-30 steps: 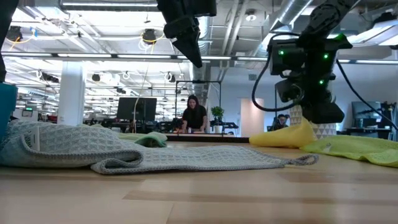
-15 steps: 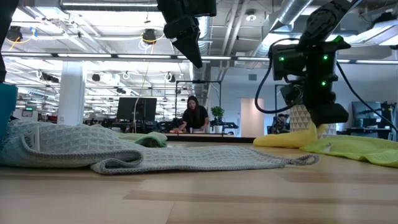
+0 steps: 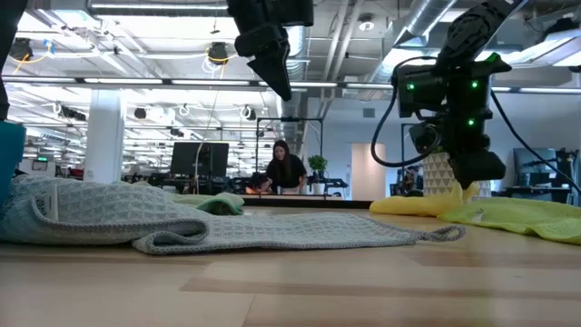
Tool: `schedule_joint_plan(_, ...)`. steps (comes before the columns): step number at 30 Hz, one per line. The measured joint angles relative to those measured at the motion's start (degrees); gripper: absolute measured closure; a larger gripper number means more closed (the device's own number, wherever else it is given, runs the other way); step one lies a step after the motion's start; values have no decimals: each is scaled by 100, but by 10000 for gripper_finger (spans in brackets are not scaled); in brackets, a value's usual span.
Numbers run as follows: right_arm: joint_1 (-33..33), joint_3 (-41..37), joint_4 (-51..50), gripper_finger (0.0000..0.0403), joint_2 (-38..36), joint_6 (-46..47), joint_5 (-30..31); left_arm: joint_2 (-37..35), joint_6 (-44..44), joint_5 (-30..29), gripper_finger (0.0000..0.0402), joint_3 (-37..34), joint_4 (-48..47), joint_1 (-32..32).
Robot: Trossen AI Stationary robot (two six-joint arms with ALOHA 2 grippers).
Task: Fold microfiber towels
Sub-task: Fold the yellow microfiber cloth, then put the folded yellow microfiber cloth into the blue bin
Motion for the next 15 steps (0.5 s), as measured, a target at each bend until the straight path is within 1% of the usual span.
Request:
schedule_joint_plan(3, 9, 111, -124, 210, 2, 93, -3, 0, -78, 2, 244, 0, -63, 2)
schedule_joint_plan(7, 7, 441, -484, 178, -16, 490, -60, 0, -91, 2, 244, 0, -89, 0)
schedule_joint_plan(12, 81, 793, -626, 165, -323, 503, -503, 0, -99, 13, 244, 0, -57, 18)
schedule_joint_plan(15, 235, 910, -643, 165, -699, 515, -551, 0, -139, 186, 244, 0, -56, 73)
